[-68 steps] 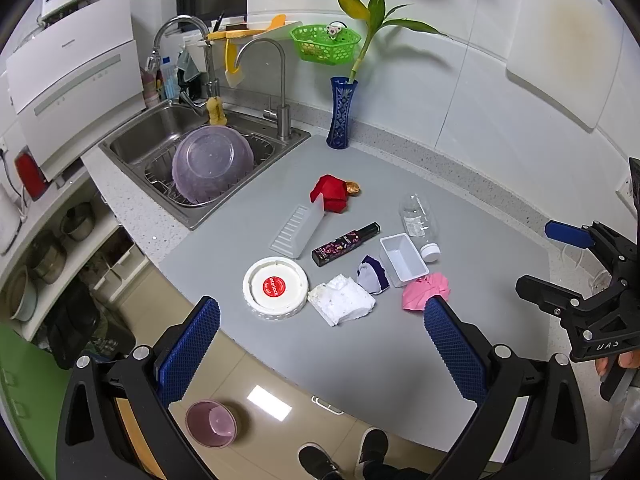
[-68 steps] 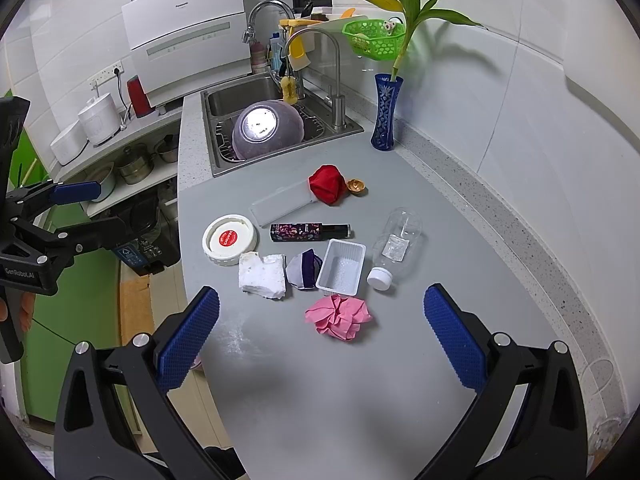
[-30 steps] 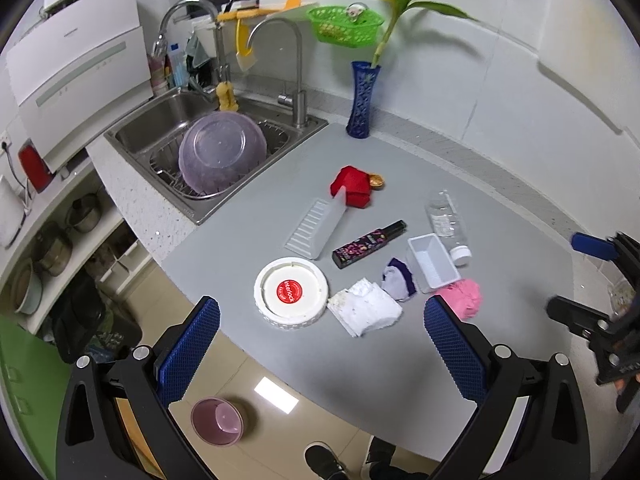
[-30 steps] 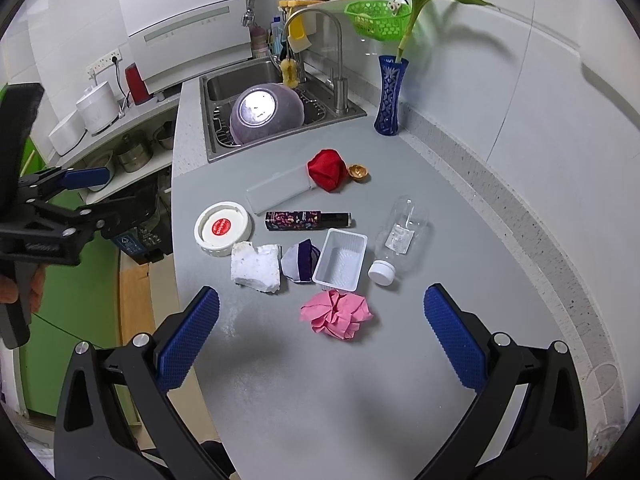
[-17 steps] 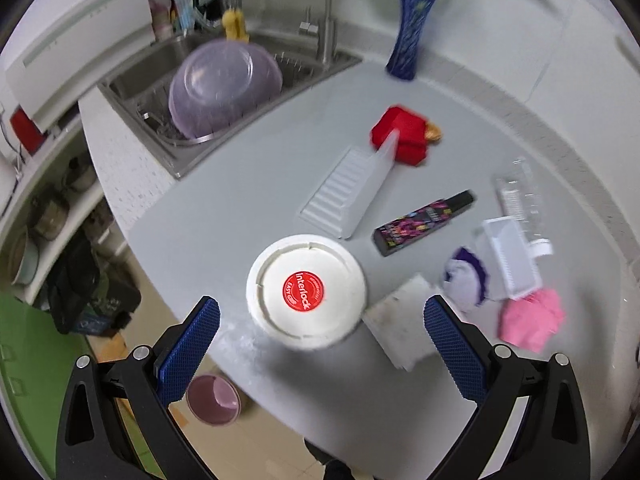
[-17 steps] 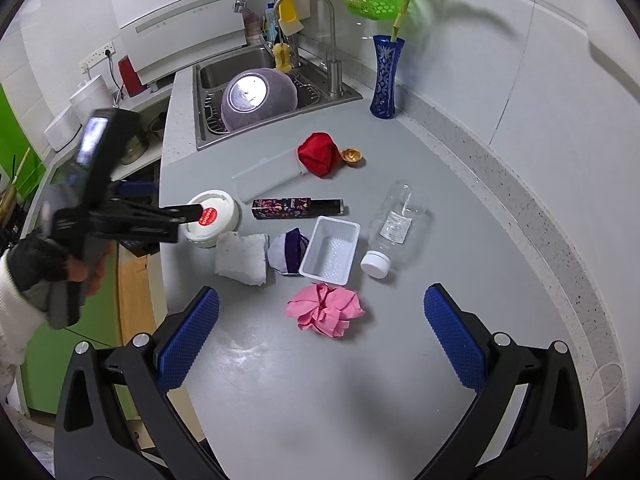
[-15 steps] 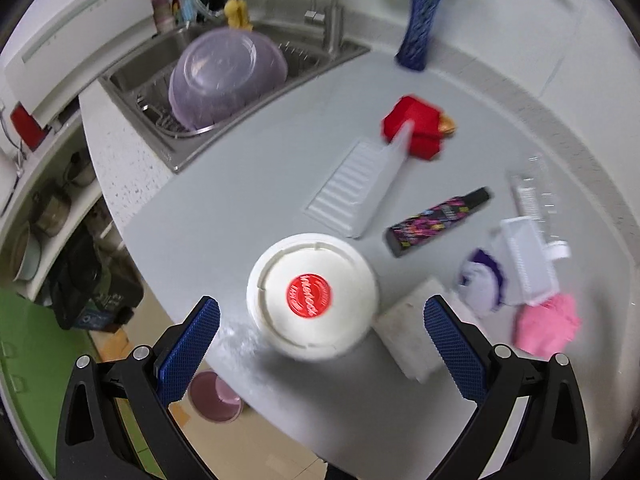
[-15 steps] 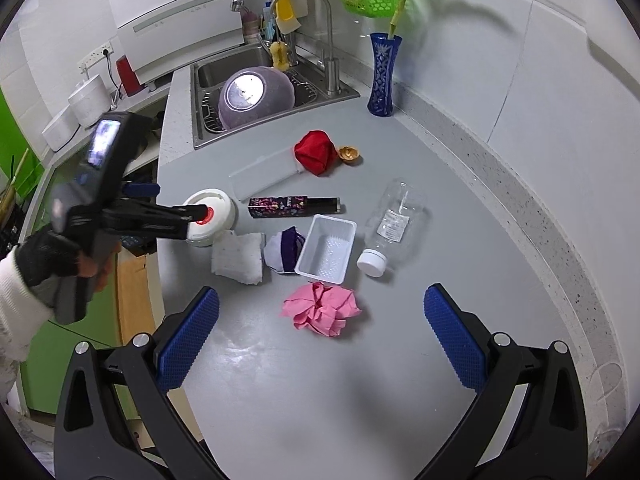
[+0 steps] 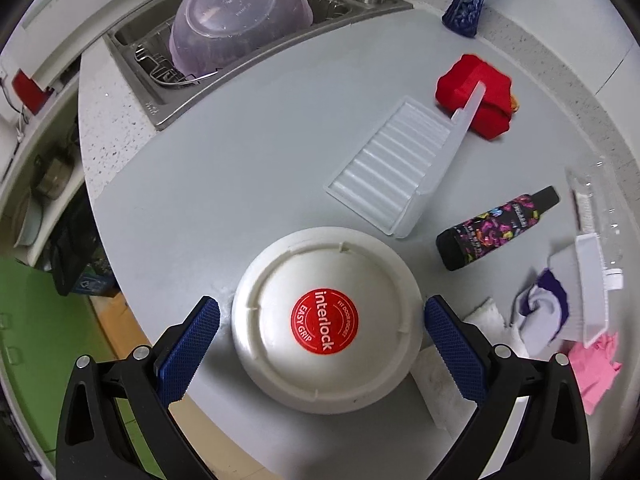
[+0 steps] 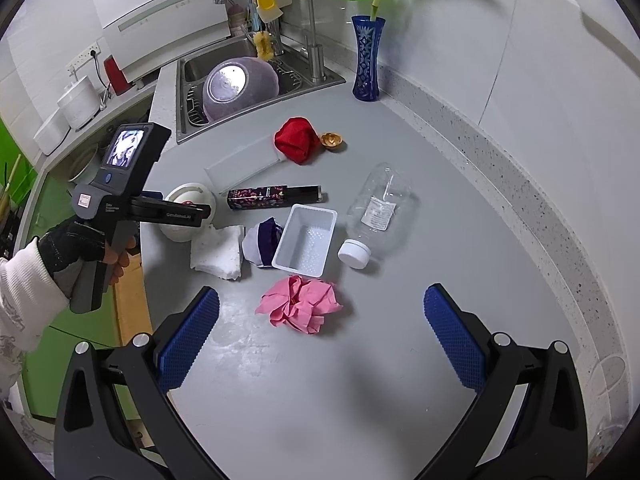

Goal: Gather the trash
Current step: 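Grasp the white interlock lid with the left tool while the right tool grasps the clear bottle, then carry the lid and bottle toward the pink wastebasket with both tools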

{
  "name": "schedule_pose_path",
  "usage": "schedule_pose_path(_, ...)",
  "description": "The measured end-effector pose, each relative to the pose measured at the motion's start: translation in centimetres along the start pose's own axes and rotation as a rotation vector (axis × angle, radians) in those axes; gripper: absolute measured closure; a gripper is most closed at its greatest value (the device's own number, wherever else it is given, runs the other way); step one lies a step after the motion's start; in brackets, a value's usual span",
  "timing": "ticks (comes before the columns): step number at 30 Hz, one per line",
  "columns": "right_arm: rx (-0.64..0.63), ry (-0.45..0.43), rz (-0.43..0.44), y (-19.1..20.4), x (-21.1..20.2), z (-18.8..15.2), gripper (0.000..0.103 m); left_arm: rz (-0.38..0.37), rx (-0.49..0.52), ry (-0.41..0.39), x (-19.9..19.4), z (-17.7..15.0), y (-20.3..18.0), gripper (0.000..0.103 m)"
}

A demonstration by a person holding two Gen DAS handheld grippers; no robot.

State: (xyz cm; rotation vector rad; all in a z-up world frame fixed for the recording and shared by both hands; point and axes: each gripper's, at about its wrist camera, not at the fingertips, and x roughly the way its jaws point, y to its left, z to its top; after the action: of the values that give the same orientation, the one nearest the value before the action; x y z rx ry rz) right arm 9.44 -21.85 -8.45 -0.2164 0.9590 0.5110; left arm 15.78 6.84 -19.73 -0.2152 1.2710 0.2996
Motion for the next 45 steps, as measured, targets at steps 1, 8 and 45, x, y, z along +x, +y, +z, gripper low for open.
schedule_pose_path(1,0.000,0.000,0.000,0.0,0.1,0.1,0.003,-0.004,-0.003,0.011,0.4,-0.1,-0.1,0.005)
schedule_pose_path(8,0.003,-0.002,-0.004,-0.4,0.4,0.3,0.003,-0.010,-0.035,0.021,0.6,-0.3,0.1,0.010)
schedule_pose_path(45,0.382,0.248,-0.041,-8.0,18.9,7.7,0.043,-0.106,0.024,-0.270,-11.9,-2.5,1.9,0.010)
